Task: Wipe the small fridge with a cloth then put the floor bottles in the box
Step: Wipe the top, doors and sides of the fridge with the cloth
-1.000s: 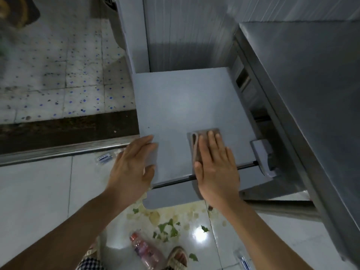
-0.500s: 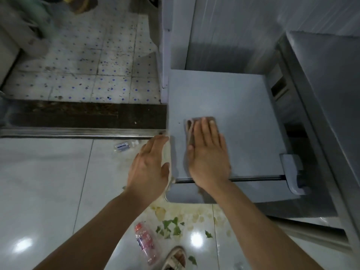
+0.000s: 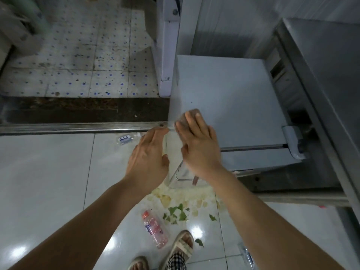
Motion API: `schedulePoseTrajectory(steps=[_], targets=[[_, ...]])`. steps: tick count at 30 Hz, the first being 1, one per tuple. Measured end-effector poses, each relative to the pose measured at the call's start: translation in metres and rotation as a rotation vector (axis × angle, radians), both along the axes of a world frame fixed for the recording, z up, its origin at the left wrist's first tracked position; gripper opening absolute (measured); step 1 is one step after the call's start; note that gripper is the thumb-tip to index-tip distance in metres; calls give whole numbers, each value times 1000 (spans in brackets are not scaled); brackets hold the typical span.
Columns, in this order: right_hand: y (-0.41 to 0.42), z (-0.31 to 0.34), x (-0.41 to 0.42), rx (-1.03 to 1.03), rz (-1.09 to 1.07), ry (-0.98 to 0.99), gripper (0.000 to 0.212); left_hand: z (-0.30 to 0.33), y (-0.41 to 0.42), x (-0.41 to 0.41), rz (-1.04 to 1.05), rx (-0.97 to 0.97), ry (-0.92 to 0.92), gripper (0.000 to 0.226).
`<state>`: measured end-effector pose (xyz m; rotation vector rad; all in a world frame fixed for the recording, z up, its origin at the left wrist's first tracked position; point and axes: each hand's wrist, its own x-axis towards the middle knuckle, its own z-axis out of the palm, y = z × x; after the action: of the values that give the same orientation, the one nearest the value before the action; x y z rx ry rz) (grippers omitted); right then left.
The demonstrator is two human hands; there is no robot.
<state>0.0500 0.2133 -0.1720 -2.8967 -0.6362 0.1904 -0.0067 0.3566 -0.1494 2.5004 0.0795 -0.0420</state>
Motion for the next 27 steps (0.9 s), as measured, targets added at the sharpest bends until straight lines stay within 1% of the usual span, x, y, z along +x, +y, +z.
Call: schedulePoseTrajectory(steps=[3,6,7,9,12,14,16,18,21,24,27], targets=[[-6,-3,-38,-29,-8,-44,52,3,-6,-4,-44,-4,-23,66],[-24,-4,-44,-49,20,-90,54,6,-20,-5,-77,-29,-43,66],[-38,-6,-44,-57,0,-104,53,7,-26,-6,-92,-34,-48,66],[-79,-10,-40,-61,-116,-130,51,5,-37,-6,-126,-19,-62,64],[-158,-11,-29,-117,-293,-108,58,-3,-55,-7,-182,53,-75,60],[-199,-9,-19,-155,-332,-104,63,-11,-67,-8,-194,116,-84,56],[-215,-9,-12,-151,-338,-145,63,-18,-76,-10,-161,163,-105,50],[-208,-14,-12,-86,-372,-195,61,-24,-82,-11,-107,175,-132,44],[-179,-24,-28,70,-425,-251,58,-32,-89,-14,-32,90,-179,39],[-144,-31,-50,137,-295,-250,54,-37,-92,-17,13,14,-215,44],[-110,-33,-63,160,-138,-262,53,-36,-94,-21,80,-43,-205,57]])
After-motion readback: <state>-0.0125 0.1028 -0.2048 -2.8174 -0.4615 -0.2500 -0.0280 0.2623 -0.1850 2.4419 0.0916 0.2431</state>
